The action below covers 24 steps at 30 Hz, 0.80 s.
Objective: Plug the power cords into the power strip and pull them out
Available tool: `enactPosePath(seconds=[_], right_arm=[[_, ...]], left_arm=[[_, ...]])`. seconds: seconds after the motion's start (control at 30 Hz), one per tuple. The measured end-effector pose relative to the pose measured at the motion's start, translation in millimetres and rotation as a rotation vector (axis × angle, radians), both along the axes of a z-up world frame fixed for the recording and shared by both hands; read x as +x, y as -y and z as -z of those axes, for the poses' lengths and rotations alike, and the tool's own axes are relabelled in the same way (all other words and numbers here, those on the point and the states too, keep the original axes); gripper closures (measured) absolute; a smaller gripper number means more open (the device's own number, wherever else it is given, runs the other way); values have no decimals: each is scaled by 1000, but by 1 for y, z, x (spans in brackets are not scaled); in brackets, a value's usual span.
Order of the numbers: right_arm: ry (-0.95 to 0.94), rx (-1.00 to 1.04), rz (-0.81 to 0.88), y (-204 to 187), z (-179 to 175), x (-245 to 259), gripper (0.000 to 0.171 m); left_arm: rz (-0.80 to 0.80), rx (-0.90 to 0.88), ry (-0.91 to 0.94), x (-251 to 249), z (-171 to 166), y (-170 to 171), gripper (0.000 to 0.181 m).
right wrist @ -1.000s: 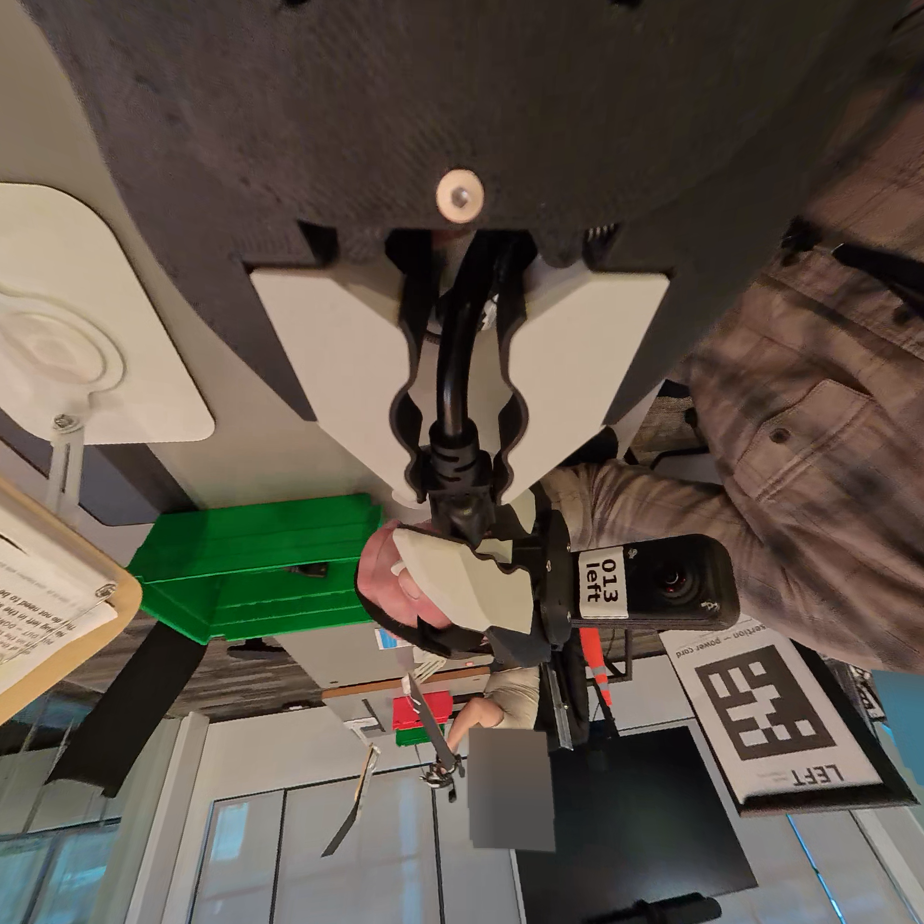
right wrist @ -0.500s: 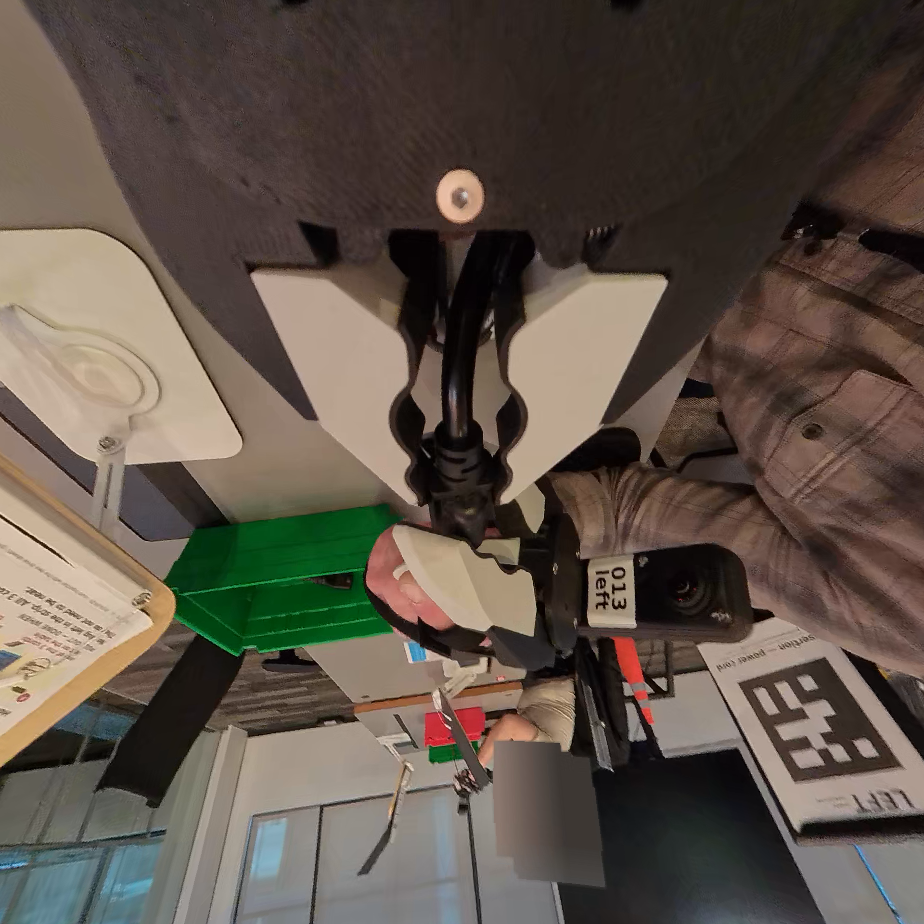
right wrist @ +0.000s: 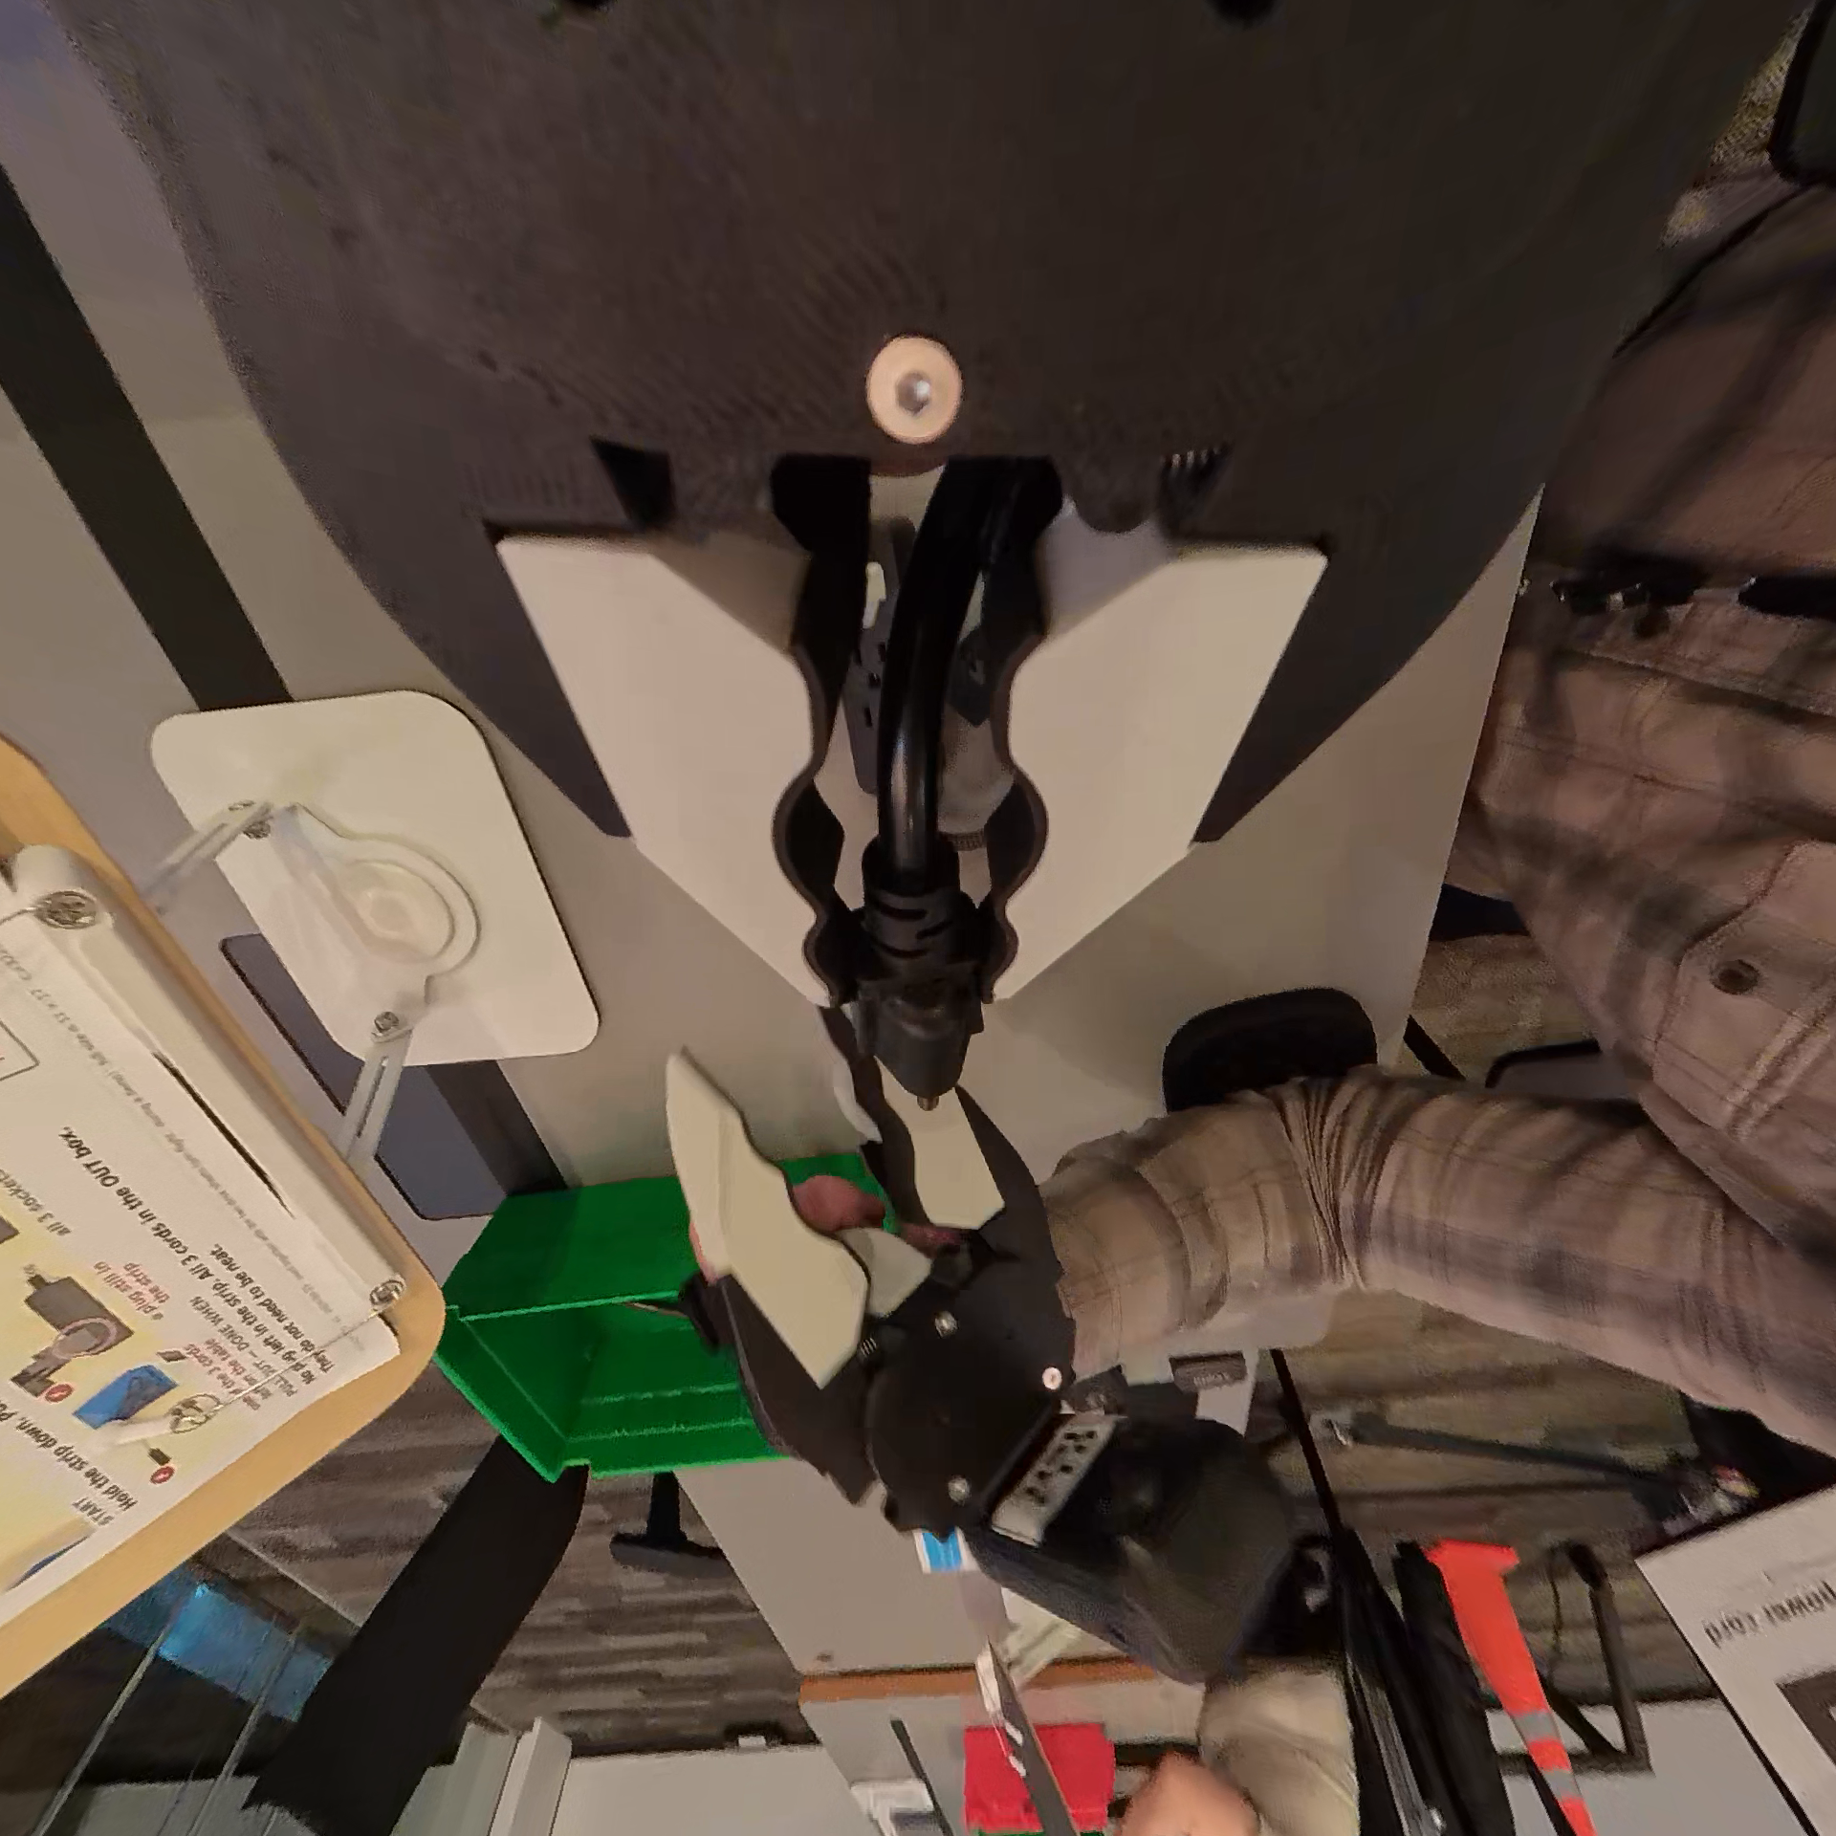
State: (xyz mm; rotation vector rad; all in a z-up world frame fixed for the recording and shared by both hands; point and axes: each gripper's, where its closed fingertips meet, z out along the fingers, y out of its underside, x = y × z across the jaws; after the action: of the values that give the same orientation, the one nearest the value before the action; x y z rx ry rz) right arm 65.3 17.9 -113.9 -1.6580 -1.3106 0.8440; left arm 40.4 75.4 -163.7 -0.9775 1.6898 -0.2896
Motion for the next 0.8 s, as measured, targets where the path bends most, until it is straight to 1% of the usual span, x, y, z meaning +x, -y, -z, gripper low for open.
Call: enactPosePath(seconds=[0.07, 0.13, 0.2, 0.27, 0.3, 0.37, 0.43, 0.5, 0.53, 0.67, 0.8], right_arm=[[64, 21, -1, 3, -5, 6, 149], [175, 49, 7, 4, -6, 14, 149], [253, 37, -8, 9, -5, 18, 149], [388, 39, 10, 6, 7, 27, 149], [445, 25, 13, 4, 15, 31, 149], [515, -8, 4, 4, 30, 34, 149], [557, -37, -13, 5, 46, 32, 149], [578, -71, -29, 6, 62, 30, 149], [586, -84, -34, 6, 69, 29, 149], [599, -125, -38, 5, 85, 28, 149], [629, -166, -12, -2, 98, 35, 149]], left_arm=[[21, -105, -134, 1, 33, 2, 138], [51, -211, -250, 3, 63, 8, 135], [49, -255, -337, 5, 86, 9, 133], [68, -351, -433, 8, 110, 19, 124], [61, -368, -475, 10, 121, 21, 121], [46, -427, -553, 12, 143, 26, 116], [2, -453, -606, 9, 165, 26, 114], [-27, -510, -609, 9, 178, 29, 112], [-44, -540, -597, 9, 181, 30, 120], [-48, -629, -564, 14, 194, 37, 135], [-75, -613, -548, 18, 197, 32, 135]])
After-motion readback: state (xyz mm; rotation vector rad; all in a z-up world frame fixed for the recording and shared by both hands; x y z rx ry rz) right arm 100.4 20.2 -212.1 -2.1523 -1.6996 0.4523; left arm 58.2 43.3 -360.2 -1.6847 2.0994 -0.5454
